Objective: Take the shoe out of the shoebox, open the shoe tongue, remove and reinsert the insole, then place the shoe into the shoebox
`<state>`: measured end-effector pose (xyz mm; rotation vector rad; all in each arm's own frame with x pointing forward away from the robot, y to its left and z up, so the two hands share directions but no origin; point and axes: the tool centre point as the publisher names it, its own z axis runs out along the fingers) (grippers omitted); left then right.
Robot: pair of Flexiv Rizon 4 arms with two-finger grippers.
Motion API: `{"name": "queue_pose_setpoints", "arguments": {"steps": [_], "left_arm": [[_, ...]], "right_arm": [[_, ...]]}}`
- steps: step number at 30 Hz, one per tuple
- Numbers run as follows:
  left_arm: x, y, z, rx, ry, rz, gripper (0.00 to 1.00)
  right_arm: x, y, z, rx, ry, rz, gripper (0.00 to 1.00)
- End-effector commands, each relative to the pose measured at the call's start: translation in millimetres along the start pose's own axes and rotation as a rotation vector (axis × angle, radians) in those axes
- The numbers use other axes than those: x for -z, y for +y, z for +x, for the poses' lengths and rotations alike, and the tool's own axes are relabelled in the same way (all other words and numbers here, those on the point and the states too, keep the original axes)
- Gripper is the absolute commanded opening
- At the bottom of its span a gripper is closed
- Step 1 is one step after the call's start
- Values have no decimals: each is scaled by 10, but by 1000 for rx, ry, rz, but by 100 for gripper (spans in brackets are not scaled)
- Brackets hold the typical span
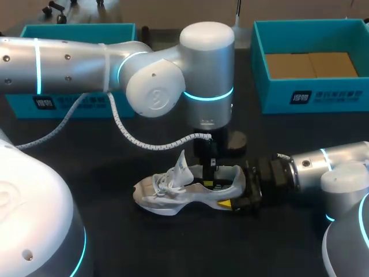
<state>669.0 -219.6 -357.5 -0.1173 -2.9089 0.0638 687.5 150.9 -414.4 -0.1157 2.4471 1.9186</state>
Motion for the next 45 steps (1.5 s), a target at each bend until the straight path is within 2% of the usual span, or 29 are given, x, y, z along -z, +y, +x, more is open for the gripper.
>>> {"name": "queue_pose_setpoints", "arguments": {"steps": [1, 6, 8, 15, 22, 31, 36, 38, 39, 45], "left_arm": [[2, -15, -4, 0, 1, -4, 0], [2, -15, -4, 0, 1, -4, 0], [-55, -17, -30, -31, 51, 2, 0], [-203, 112, -114, -13, 81, -8, 0], [-315, 232, -20, -23, 101, -14, 0], [-343, 338, 98, -17, 65, -9, 0], [-395, 326, 97, 11, -16, -9, 0], [-450, 290, 44, 27, -29, -8, 25], [-473, 271, 9, 43, -47, -10, 32], [-523, 199, -65, 63, -105, 4, 33]], "right_arm": [[-8, 10, 8, 0, 0, 4, 0], [-8, 10, 8, 0, 0, 4, 0], [-8, 10, 8, 0, 0, 4, 0], [-8, 10, 8, 0, 0, 4, 0], [-8, 10, 8, 0, 0, 4, 0], [-8, 10, 8, 0, 0, 4, 0], [-8, 10, 8, 0, 0, 4, 0], [-8, 10, 8, 0, 0, 4, 0], [-8, 10, 8, 0, 0, 4, 0], [-8, 10, 8, 0, 0, 4, 0]]}}
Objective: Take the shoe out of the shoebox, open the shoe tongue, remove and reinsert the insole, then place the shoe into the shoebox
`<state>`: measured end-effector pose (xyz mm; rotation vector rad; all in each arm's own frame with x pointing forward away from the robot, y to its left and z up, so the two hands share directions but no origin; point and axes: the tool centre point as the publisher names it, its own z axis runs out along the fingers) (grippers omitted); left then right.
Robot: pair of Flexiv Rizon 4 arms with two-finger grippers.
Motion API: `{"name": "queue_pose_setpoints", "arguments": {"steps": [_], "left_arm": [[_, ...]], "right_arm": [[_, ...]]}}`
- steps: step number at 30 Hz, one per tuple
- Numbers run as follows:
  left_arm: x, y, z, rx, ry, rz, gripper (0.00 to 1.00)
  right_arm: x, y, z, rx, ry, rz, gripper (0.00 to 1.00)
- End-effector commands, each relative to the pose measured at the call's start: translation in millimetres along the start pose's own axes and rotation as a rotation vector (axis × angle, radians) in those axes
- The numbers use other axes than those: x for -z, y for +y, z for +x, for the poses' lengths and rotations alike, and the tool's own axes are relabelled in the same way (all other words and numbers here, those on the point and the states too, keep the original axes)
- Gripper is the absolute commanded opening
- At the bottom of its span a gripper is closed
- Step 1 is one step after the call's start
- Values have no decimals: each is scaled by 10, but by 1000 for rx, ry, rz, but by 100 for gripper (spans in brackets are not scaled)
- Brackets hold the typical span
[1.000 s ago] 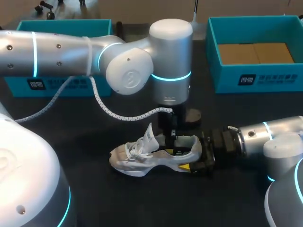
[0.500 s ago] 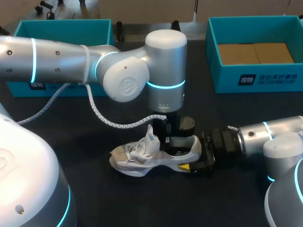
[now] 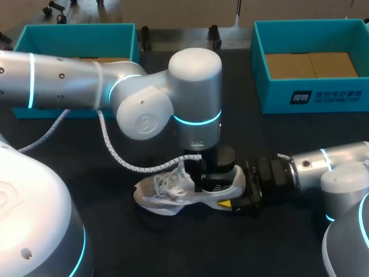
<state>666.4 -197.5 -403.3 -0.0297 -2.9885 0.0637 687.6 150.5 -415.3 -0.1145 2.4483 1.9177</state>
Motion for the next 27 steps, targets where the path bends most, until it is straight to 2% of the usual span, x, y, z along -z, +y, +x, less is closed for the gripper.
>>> {"name": "queue_pose_setpoints", "arguments": {"steps": [1, 12, 15, 19, 21, 24, 27], "left_arm": [[-99, -60, -18, 10, -46, 4, 35], [-205, -107, -202, 87, -222, 21, 33], [-193, -108, -268, 119, -259, 21, 28], [-160, -99, -364, 166, -310, 21, 16], [-137, -93, -415, 188, -317, 28, 14], [-107, -74, -471, 211, -318, 36, 2], [-56, -51, -483, 220, -305, 51, 0]], "right_arm": [[-10, 20, 8, 1, 0, 3, 0], [-10, 20, 8, 1, 0, 3, 0], [-10, 20, 8, 1, 0, 3, 0], [-10, 20, 8, 1, 0, 3, 0], [-10, 20, 8, 1, 0, 3, 0], [-10, 20, 8, 1, 0, 3, 0], [-10, 20, 8, 1, 0, 3, 0]]}}
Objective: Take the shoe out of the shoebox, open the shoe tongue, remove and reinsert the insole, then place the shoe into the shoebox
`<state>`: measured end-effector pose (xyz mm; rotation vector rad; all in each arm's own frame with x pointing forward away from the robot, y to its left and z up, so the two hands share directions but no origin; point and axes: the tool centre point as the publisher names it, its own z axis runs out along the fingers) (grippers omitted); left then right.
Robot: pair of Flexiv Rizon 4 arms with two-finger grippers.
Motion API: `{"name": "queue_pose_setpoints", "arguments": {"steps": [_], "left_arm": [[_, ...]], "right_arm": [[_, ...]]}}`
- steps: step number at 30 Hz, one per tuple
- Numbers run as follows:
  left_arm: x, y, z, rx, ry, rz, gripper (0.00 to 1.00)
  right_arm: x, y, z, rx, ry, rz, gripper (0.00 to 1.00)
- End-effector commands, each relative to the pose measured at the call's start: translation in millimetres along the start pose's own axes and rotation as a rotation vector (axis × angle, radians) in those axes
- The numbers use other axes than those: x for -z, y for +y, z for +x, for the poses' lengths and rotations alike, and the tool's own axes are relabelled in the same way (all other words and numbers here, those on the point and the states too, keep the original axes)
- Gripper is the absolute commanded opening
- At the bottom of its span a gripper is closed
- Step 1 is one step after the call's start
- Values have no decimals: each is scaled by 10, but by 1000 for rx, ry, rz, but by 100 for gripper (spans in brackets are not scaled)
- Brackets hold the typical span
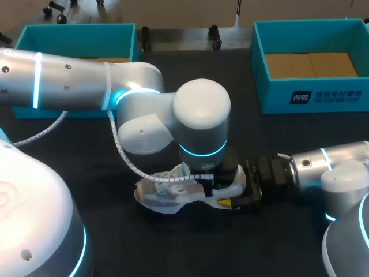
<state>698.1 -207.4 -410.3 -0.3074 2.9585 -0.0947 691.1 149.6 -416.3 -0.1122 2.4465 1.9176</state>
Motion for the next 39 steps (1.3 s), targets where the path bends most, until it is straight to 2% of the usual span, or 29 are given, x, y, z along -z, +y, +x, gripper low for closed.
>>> {"name": "queue_pose_setpoints", "arguments": {"steps": [1, 8, 19, 30, 39], "left_arm": [[-57, 18, -149, 5, 26, 19, 0], [144, 84, -149, -2, 127, 83, 0], [502, 112, -57, -78, 371, 205, 0], [713, 141, 10, -66, 412, 298, 0], [825, 183, 17, 14, 381, 362, 0]], "right_arm": [[-17, 35, 42, 1, 2, 3, 0], [-17, 35, 42, 1, 2, 3, 0], [-17, 35, 42, 1, 2, 3, 0], [-17, 35, 42, 1, 2, 3, 0], [-17, 35, 42, 1, 2, 3, 0]]}}
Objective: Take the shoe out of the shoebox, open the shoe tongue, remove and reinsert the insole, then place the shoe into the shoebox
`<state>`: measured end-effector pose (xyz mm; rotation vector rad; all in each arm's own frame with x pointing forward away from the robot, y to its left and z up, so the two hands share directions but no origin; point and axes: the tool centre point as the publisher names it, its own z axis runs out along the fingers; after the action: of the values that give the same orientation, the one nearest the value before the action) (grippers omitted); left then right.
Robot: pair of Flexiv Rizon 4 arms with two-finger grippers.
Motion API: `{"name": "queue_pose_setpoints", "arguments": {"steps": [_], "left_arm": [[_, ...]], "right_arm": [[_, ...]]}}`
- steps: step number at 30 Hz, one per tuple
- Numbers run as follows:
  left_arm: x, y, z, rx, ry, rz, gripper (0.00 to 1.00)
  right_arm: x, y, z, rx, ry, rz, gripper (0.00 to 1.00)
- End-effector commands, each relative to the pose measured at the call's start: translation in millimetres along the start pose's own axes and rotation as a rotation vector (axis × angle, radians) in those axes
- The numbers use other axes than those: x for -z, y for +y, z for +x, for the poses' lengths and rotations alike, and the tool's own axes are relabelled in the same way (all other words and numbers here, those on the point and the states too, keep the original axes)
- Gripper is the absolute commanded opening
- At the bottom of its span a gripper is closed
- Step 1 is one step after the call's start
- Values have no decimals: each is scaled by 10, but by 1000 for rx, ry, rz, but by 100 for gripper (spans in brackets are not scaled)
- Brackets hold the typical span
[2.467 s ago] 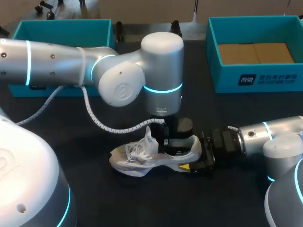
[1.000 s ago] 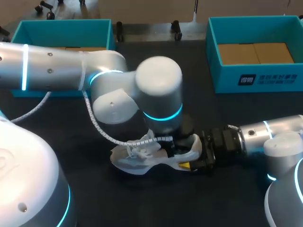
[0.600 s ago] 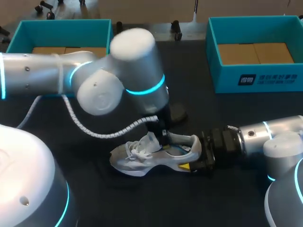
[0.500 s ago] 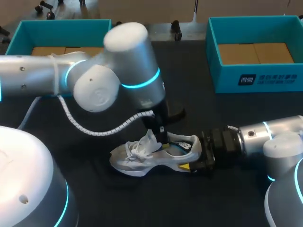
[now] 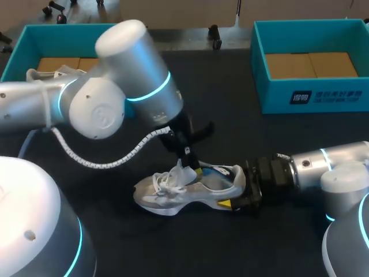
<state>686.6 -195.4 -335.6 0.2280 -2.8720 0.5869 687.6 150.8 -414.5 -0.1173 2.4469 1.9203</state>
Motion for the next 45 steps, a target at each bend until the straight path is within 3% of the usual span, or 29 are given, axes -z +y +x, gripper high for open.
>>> {"name": "queue_pose_setpoints", "arguments": {"steps": [1, 6, 8, 11, 12, 13, 18, 29, 45], "left_arm": [[71, 76, 83, 7, -22, 63, 0], [74, 13, 120, 15, -45, 67, 1], [67, -30, 145, 12, -62, 63, 22], [63, -91, 184, 9, -99, 63, 43], [67, -107, 199, 5, -109, 66, 57], [75, -120, 213, 2, -114, 68, 62], [154, -164, 269, -21, -138, 86, 63], [278, -266, 383, -65, -235, 108, 52], [-33, -419, 442, -73, -409, 57, 46]], "right_arm": [[-8, 12, 8, 0, -2, 5, 0], [-8, 12, 8, 0, -2, 5, 0], [-8, 12, 8, 0, -2, 5, 0], [-8, 12, 8, 0, -2, 5, 0], [-8, 12, 8, 0, -2, 5, 0], [-8, 12, 8, 0, -2, 5, 0], [-8, 12, 8, 0, -2, 5, 0], [-8, 12, 8, 0, -2, 5, 0], [-8, 12, 8, 0, -2, 5, 0]]}}
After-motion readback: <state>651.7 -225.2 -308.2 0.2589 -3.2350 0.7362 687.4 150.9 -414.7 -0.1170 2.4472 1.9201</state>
